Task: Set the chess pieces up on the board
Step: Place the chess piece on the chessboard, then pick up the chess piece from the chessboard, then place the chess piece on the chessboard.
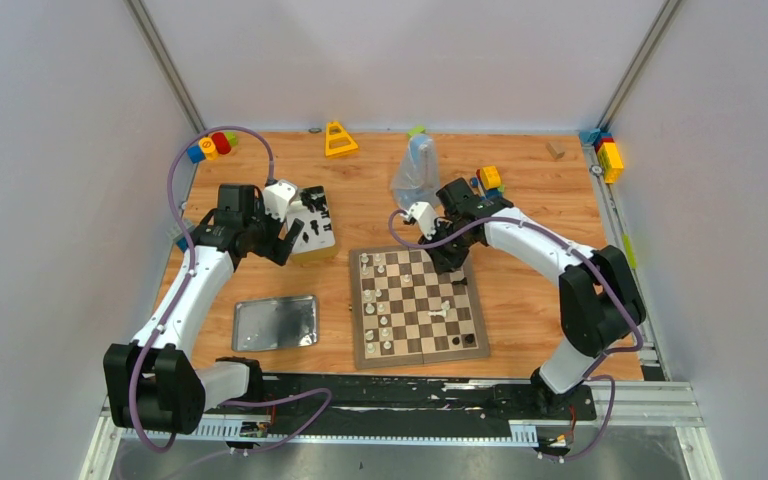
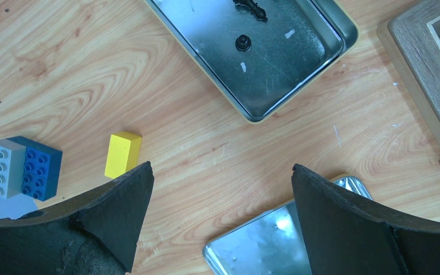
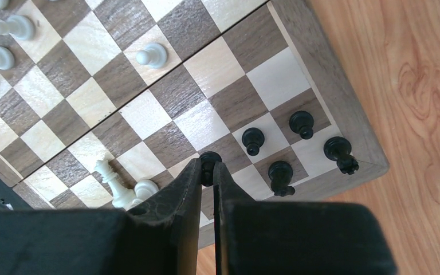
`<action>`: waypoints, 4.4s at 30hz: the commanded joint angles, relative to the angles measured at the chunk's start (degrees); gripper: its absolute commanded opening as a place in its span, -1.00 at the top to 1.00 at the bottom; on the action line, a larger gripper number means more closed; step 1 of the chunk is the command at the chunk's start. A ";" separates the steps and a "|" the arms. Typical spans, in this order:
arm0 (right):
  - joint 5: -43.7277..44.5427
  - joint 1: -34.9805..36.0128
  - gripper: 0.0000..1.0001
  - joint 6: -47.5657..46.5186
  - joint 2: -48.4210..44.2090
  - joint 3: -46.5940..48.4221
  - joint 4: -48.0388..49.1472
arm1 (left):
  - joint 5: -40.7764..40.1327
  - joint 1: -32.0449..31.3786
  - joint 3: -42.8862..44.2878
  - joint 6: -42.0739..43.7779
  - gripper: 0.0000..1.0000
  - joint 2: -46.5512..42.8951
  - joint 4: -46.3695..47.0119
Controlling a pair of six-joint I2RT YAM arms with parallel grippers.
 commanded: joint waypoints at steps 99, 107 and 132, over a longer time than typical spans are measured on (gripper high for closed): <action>-4.55 1.69 0.58 1.71 -5.10 -9.11 -2.17 | 0.23 0.46 -0.39 0.36 -0.95 -0.36 0.96; -3.70 1.72 0.83 0.97 -4.73 -4.33 -4.19 | 0.14 0.46 -0.39 0.35 -0.96 -0.46 0.89; -0.88 16.68 0.88 0.11 20.43 32.88 -11.99 | -4.33 8.70 1.09 -2.57 -0.97 0.63 1.40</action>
